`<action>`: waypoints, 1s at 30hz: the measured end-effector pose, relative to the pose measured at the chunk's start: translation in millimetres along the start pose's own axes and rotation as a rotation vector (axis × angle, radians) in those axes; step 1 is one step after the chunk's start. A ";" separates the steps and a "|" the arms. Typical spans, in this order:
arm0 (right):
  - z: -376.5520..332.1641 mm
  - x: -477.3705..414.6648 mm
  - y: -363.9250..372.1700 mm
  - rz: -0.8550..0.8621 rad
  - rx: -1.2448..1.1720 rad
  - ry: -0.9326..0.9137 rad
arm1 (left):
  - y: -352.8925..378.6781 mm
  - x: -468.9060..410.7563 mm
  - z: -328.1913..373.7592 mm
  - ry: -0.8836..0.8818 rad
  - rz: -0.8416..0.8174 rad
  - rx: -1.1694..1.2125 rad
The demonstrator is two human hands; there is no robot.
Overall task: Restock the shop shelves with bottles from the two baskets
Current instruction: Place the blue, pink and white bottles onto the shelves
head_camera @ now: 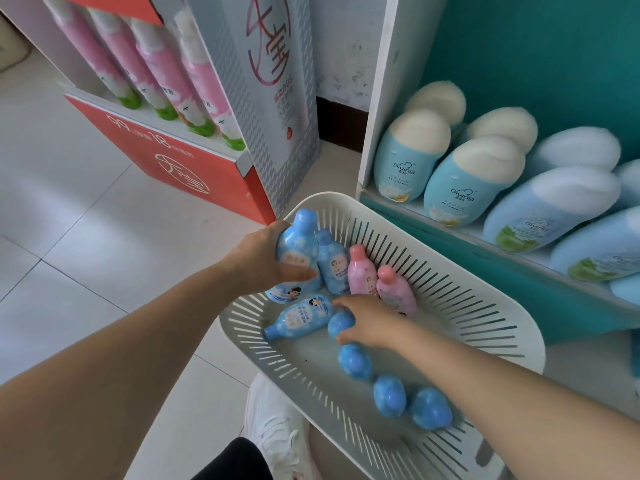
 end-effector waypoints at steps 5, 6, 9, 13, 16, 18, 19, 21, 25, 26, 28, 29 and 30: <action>11.7 4.9 13.5 0.053 -0.121 0.023 | -0.4 0.6 -2.9 0.000 -0.014 0.018; 12.7 6.4 15.1 0.083 -0.185 0.026 | -0.3 0.5 -2.8 -0.003 -0.018 0.018; 17.7 4.9 18.1 0.158 -0.349 0.068 | -0.1 -1.0 -0.4 -0.003 -0.030 0.010; 18.9 7.4 1.5 0.230 -0.504 0.113 | -1.1 -2.2 6.2 0.017 -0.043 0.019; 13.3 13.9 -18.5 0.243 -0.562 0.115 | -2.6 -0.6 16.6 0.043 -0.049 0.012; 7.7 24.7 -34.6 0.269 -0.609 0.107 | -5.1 2.0 26.0 0.070 -0.034 0.009; 5.8 30.2 -41.3 0.274 -0.690 0.095 | -6.6 3.8 30.6 0.086 -0.026 0.014; 0.4 44.3 -55.2 0.248 -0.919 0.061 | -10.3 8.7 41.1 0.118 -0.014 0.037; -3.7 81.2 -83.9 0.273 -1.087 -0.002 | -18.4 25.2 65.8 0.156 0.020 0.080; -5.8 94.4 -92.8 0.279 -1.089 -0.005 | -20.5 30.0 72.4 0.155 0.026 0.088; -5.6 117.1 -108.7 0.300 -1.083 -0.016 | -25.2 38.5 85.9 0.149 0.034 0.114; -5.6 131.2 -116.6 0.322 -1.081 -0.025 | -27.7 43.4 94.5 0.154 0.039 0.129; -5.4 144.7 -124.0 0.338 -1.083 -0.037 | -30.2 48.9 103.4 0.158 0.043 0.142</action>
Point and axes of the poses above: each hand's wrist, its own x-axis away from the middle knuckle, its own y-axis out of the palm, z = x × y, the point moved 1 cm from there along -x, towards the middle knuckle, and after that the axes turned 6 degrees about x, right-handed, at the moved point
